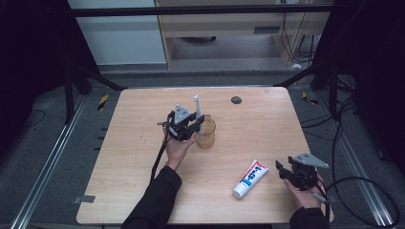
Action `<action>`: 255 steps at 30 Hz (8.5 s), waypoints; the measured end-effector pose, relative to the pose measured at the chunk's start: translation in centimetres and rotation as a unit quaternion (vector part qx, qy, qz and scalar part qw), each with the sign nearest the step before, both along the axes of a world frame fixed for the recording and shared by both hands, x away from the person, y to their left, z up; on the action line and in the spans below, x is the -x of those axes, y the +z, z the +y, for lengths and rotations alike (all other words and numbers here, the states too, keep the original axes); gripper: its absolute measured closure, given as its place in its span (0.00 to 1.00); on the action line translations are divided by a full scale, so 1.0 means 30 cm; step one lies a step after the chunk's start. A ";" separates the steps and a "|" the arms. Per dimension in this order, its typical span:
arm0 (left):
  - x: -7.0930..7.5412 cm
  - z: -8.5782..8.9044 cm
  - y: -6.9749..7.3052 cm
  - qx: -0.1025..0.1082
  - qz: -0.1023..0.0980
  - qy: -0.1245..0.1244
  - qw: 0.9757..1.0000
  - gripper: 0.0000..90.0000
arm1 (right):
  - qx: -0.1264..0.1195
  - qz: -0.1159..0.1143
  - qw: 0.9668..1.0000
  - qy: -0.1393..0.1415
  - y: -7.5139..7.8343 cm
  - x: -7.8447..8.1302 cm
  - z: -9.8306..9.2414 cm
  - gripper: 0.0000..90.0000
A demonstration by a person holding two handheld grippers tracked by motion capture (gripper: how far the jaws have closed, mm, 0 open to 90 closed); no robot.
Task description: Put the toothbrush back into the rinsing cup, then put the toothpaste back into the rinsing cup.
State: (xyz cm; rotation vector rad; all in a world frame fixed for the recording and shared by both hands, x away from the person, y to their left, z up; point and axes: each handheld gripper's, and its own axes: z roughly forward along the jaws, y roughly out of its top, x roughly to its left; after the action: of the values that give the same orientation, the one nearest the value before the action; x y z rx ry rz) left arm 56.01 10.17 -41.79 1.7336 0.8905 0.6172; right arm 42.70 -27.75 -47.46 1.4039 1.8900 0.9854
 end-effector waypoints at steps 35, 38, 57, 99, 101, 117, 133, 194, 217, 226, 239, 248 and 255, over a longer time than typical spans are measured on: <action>0.030 0.020 -0.021 0.001 -0.016 0.002 1.000 0.60 | 0.000 0.000 1.000 0.001 0.001 0.001 0.005 0.50; 0.034 0.022 -0.020 0.005 -0.014 0.003 1.000 0.56 | 0.000 0.001 1.000 0.001 0.001 0.001 0.005 0.50; 0.123 0.086 0.038 0.011 -0.008 -0.034 0.999 0.38 | -0.007 -0.007 1.000 0.003 0.014 0.008 0.010 0.45; 0.422 0.549 -0.136 -0.100 0.094 0.061 0.989 0.44 | -0.013 0.033 0.998 0.052 0.039 0.051 0.075 0.63; 0.429 0.562 -0.147 -0.104 0.097 0.068 0.987 0.45 | -0.012 0.040 0.998 0.055 0.034 0.049 0.081 0.65; 0.426 0.579 -0.165 -0.119 0.089 0.092 0.985 0.52 | 0.012 0.081 0.995 0.049 -0.015 0.014 0.128 0.85; 0.421 0.572 -0.174 -0.138 0.093 0.093 0.982 0.51 | 0.027 0.106 0.993 0.043 -0.036 -0.025 0.157 0.91; 0.409 0.574 -0.184 -0.145 0.101 0.090 0.980 0.46 | 0.016 0.130 0.986 0.106 -0.032 -0.128 0.338 0.90; 0.411 0.582 -0.181 -0.140 0.100 0.092 0.981 0.46 | 0.004 0.102 0.988 0.118 0.070 -0.054 0.288 0.90; 0.410 0.581 -0.182 -0.141 0.102 0.092 0.981 0.46 | 0.000 0.121 0.985 0.122 0.088 -0.023 0.279 0.77; 0.406 0.578 -0.186 -0.144 0.105 0.090 0.980 0.45 | 0.010 0.132 0.981 0.141 0.097 -0.030 0.346 0.62; 0.404 0.578 -0.192 -0.148 0.108 0.088 0.979 0.45 | 0.018 0.154 0.979 0.132 0.087 -0.048 0.369 0.49; 0.404 0.577 -0.192 -0.150 0.108 0.086 0.979 0.45 | 0.017 0.162 0.978 0.133 0.092 -0.069 0.397 0.46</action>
State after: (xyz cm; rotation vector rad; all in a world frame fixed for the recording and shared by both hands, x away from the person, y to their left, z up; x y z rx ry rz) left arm 43.88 27.47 -47.53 2.0375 1.1550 0.7152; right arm 44.76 -15.83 -44.69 1.3822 2.3717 0.8793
